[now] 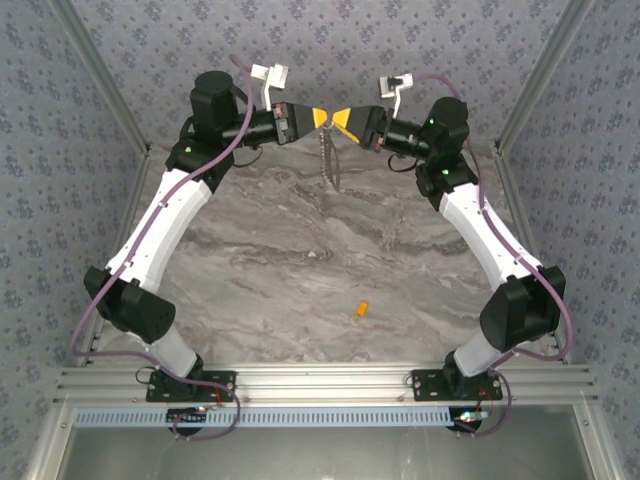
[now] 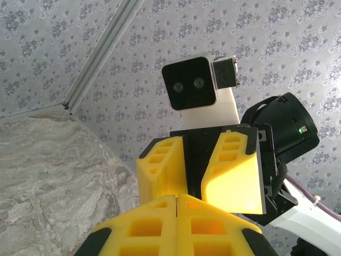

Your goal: Put the keys on the keyring

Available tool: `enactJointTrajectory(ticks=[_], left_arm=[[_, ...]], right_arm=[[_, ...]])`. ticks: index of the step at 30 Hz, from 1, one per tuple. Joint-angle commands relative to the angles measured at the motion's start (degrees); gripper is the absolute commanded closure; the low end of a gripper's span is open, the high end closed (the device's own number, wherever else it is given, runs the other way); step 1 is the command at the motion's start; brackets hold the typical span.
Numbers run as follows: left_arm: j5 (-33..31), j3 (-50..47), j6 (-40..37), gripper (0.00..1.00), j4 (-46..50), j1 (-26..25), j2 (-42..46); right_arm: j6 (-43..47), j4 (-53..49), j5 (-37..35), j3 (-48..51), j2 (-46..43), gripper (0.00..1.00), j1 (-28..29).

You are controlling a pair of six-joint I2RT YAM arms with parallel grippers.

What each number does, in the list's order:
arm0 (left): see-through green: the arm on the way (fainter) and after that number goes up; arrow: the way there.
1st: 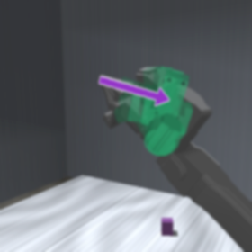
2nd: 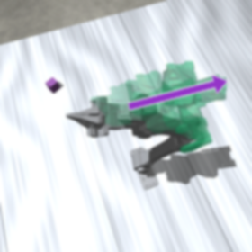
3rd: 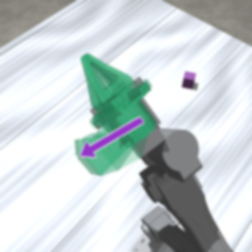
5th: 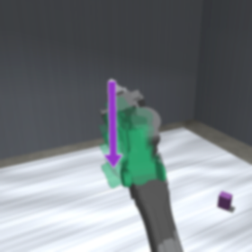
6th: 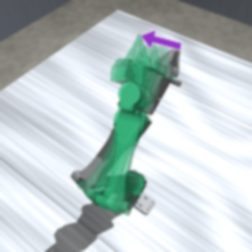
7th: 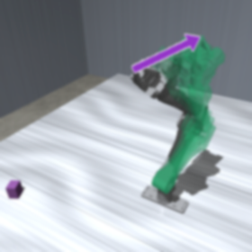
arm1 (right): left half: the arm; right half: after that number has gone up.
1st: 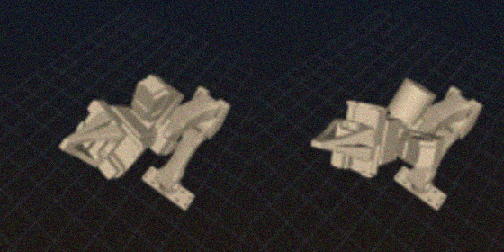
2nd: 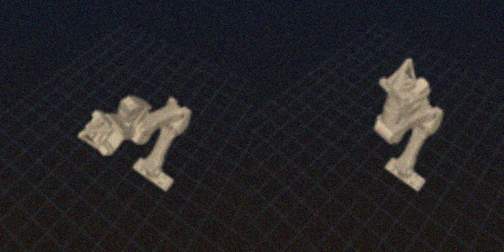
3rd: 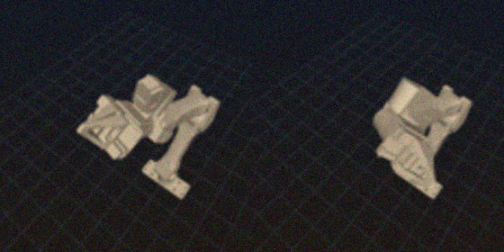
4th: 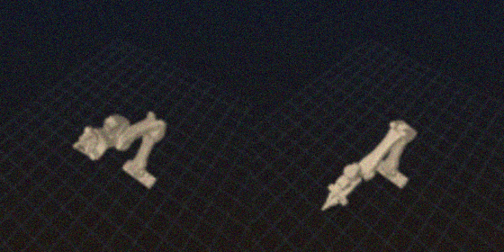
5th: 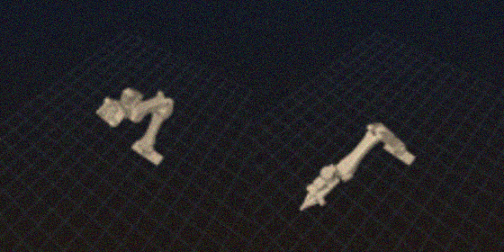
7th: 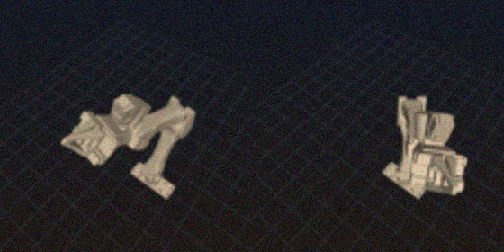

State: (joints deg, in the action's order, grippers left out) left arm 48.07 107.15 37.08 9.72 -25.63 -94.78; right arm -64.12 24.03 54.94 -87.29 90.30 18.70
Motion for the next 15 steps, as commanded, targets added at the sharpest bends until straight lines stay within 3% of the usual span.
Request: enactJointTrajectory(ticks=[1, 8, 15], left_arm=[[1.5, 2.2, -0.1, 1.0, -1.6, -0.7, -0.5], [1.3, 2.3, 0.4, 1.0, -2.3, -0.8, -0.5], [1.1, 2.4, 0.9, 1.0, -3.0, -0.8, -0.6]], right_arm=[[-0.8, 1.8, 1.2, -2.4, 0.9, 0.66, 0.5], [-0.9, 1.9, 1.4, -2.2, 1.2, 0.73, 0.5], [-1.0, 2.1, 1.6, -1.9, 1.3, 0.88, 0.5]])
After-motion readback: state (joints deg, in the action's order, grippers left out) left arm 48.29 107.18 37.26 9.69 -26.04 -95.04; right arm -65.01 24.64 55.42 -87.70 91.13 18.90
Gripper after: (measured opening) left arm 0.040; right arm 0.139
